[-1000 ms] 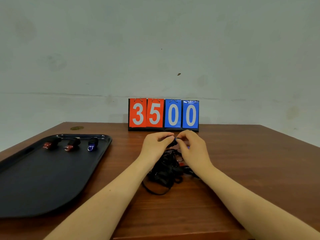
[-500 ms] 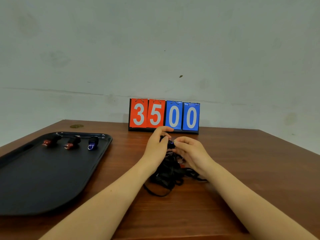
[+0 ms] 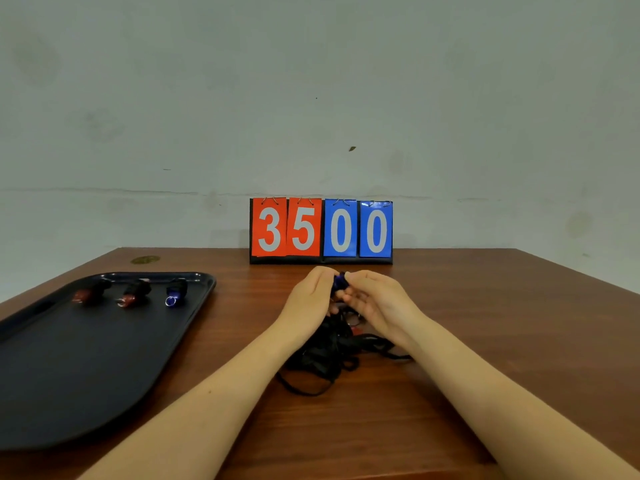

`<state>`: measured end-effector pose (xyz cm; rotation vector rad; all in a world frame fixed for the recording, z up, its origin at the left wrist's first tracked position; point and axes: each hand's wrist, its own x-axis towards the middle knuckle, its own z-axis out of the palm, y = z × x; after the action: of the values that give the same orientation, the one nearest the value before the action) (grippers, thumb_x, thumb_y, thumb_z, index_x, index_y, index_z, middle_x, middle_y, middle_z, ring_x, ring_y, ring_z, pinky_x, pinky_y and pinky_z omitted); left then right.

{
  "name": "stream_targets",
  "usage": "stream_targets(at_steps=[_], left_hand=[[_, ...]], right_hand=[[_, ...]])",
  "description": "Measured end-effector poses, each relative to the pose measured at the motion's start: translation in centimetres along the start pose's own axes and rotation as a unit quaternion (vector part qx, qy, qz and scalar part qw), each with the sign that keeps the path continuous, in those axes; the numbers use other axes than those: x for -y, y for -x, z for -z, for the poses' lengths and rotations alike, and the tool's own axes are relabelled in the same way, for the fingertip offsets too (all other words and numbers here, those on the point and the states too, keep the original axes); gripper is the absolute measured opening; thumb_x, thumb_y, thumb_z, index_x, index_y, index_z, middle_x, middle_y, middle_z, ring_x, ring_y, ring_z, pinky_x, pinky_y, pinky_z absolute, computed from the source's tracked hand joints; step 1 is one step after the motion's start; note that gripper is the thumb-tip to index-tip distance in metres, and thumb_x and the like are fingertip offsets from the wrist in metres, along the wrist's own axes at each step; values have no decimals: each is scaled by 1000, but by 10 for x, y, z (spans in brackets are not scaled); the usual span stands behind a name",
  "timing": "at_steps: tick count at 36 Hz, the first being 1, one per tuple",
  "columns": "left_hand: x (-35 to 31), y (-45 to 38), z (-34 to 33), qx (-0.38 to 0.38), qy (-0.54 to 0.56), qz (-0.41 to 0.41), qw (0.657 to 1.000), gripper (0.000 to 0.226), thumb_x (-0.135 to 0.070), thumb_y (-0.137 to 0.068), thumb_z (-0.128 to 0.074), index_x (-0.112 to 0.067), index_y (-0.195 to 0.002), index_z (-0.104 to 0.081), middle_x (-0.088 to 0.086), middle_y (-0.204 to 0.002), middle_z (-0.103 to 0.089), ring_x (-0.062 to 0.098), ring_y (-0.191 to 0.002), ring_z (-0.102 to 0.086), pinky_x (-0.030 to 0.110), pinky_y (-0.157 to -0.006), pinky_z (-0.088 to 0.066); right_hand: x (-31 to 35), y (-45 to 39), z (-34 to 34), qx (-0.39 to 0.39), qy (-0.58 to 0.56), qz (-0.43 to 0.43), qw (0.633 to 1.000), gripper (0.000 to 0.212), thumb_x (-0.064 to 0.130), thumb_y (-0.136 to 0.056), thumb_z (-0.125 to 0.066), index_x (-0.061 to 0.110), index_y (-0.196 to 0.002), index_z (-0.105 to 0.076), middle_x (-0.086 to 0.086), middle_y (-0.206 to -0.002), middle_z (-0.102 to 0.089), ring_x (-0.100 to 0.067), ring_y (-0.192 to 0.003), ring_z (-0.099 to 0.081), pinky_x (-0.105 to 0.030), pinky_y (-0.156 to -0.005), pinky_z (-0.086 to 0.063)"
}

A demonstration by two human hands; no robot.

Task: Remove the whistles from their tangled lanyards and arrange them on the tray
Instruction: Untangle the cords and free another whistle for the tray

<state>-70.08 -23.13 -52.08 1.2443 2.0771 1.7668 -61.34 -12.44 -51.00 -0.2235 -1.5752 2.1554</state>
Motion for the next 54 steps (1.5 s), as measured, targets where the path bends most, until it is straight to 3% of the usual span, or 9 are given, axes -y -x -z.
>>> stream_targets(at_steps=[6, 10, 16, 20, 28, 36, 40, 48, 54], left_hand=[[1, 1, -2, -9, 18, -4, 1000, 24, -27, -105, -33, -27, -94, -54, -2, -84, -57, 6, -65, -51, 9, -52, -42], [-2, 3, -4, -22, 62, 5, 998, 22, -23, -104, -36, -18, -98, -56, 0, -84, -57, 6, -67, -52, 10, -53, -44], [-2, 3, -4, -32, 113, 41, 992, 22, -38, -99, -46, -21, -102, -60, 0, -103, -64, 15, -95, -62, 32, -84, -51], [-1, 2, -3, -40, 134, 71, 988, 23, -38, -99, -47, -20, -102, -61, 3, -102, -64, 20, -94, -60, 39, -90, -50], [-2, 1, -3, -49, 226, 118, 966, 26, -33, -98, -47, -12, -101, -62, 6, -83, -60, 18, -70, -52, 33, -71, -46], [-1, 0, -3, -40, 226, 96, 969, 16, -29, -97, -50, -16, -95, -60, 6, -87, -60, 19, -79, -56, 35, -78, -48], [0, 1, -3, -38, 217, 103, 970, 17, -30, -98, -49, -17, -96, -60, 3, -85, -61, 15, -76, -57, 31, -72, -48], [-3, 1, -3, -32, 177, 94, 979, 19, -31, -97, -48, -18, -94, -61, 1, -83, -60, 11, -72, -54, 29, -69, -44], [-6, 3, -2, -31, 217, 132, 967, 20, -31, -94, -50, -15, -89, -62, 1, -72, -59, 13, -68, -56, 29, -66, -46]], right_hand=[[5, 2, -2, -15, -56, -49, 997, 24, 4, -90, -61, -5, -112, -61, -11, -81, -62, -17, -74, -67, -23, -65, -56], [6, 3, -4, -5, 8, -53, 999, 25, 16, -91, -62, -2, -109, -64, -9, -74, -64, -16, -67, -66, -22, -63, -55], [4, 4, -9, -30, 112, -11, 993, 27, 23, -93, -61, -2, -102, -65, -10, -77, -67, -16, -66, -66, -19, -55, -50], [3, 4, -10, -12, 144, 16, 989, 28, 21, -96, -57, -5, -102, -65, -10, -78, -66, -16, -70, -66, -21, -63, -53], [-5, 5, -15, -58, 338, 113, 933, 15, 24, -92, -63, 11, -99, -66, -3, -76, -71, -3, -53, -61, -13, -51, -47], [-9, 3, -9, -81, 387, 167, 903, 11, 21, -95, -57, 18, -92, -67, 1, -76, -68, -4, -56, -61, -15, -53, -49], [-9, 3, -8, -71, 391, 176, 901, 13, 15, -96, -55, 14, -90, -67, 5, -70, -65, 4, -54, -59, -10, -52, -46], [-12, -2, -3, -95, 467, 215, 852, 12, 21, -96, -55, 27, -89, -64, 12, -78, -64, -3, -75, -62, -11, -66, -47], [-14, -3, -4, -78, 450, 212, 864, 13, 19, -96, -55, 24, -91, -65, 11, -76, -64, 6, -69, -60, -6, -59, -45]])
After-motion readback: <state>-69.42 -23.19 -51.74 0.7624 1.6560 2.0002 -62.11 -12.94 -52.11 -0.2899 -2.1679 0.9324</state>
